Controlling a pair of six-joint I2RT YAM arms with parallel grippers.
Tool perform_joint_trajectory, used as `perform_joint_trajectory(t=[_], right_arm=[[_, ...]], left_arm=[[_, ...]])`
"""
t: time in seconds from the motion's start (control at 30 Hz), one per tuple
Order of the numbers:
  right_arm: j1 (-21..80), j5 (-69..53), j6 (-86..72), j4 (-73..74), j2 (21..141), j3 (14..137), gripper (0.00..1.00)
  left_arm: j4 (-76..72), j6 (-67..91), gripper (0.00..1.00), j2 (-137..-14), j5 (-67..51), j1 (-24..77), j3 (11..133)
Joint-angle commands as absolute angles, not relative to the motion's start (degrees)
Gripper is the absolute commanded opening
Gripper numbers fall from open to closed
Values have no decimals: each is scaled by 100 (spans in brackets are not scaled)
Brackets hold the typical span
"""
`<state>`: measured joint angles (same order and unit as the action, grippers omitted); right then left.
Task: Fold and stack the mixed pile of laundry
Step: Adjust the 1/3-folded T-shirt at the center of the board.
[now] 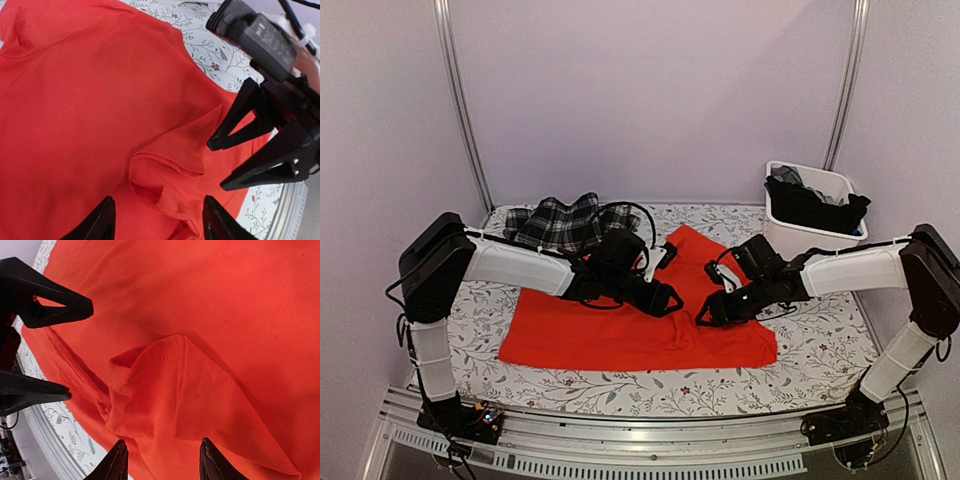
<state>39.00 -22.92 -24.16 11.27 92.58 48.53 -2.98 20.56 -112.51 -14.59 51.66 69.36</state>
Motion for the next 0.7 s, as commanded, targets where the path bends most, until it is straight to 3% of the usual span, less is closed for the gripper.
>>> perform_joint_trajectory(t=[0.0,0.67], right_arm=[[4201,-1162,-1912,1568,9365,5024,47],[4662,-590,-648,538,9354,4599,50]], left_arm=[[-635,2286,59,-11347,-1746,5143,6910],[-983,2862,57,-11724,-2058,5121,6831]])
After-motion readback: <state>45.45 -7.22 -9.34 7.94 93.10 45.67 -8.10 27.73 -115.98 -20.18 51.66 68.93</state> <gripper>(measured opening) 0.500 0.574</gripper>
